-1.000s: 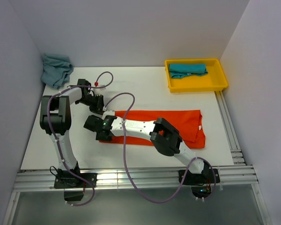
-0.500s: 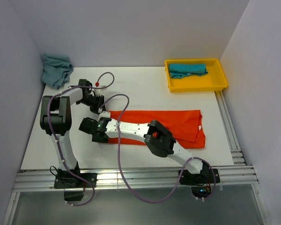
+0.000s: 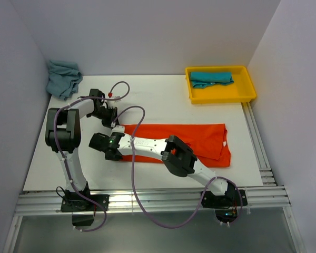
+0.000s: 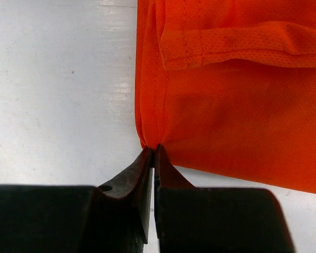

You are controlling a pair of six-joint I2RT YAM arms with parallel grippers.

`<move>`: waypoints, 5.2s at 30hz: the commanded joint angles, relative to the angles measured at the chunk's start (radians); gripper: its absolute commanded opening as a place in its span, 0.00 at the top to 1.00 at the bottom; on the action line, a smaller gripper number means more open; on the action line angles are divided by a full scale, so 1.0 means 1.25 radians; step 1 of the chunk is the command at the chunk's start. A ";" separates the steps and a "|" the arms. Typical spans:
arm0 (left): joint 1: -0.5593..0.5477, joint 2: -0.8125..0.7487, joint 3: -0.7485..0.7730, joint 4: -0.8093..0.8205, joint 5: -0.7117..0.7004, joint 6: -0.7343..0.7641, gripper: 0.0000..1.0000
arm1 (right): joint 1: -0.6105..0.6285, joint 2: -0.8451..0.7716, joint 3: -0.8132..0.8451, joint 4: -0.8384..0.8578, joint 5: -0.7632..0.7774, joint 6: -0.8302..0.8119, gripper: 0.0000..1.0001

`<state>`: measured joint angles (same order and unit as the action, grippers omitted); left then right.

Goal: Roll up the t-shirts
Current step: Roll the tshirt

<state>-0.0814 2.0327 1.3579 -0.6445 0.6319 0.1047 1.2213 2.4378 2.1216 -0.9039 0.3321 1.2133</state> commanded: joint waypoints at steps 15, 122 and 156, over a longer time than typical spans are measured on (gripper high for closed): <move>-0.102 -0.102 0.054 -0.043 -0.266 -0.049 1.00 | -0.011 -0.197 -0.144 0.091 0.029 -0.013 0.99; -0.416 0.032 0.423 -0.249 -0.496 -0.002 0.49 | -0.139 -0.669 -1.178 0.973 -0.074 0.384 1.00; -0.290 -0.129 -0.003 -0.038 -0.276 -0.021 0.49 | -0.139 -0.690 -1.244 1.020 -0.058 0.442 1.00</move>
<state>-0.4431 1.8538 1.3720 -0.7700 0.2550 0.0887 1.0531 1.5993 0.5636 0.3614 0.2276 1.7508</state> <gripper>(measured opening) 0.506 0.054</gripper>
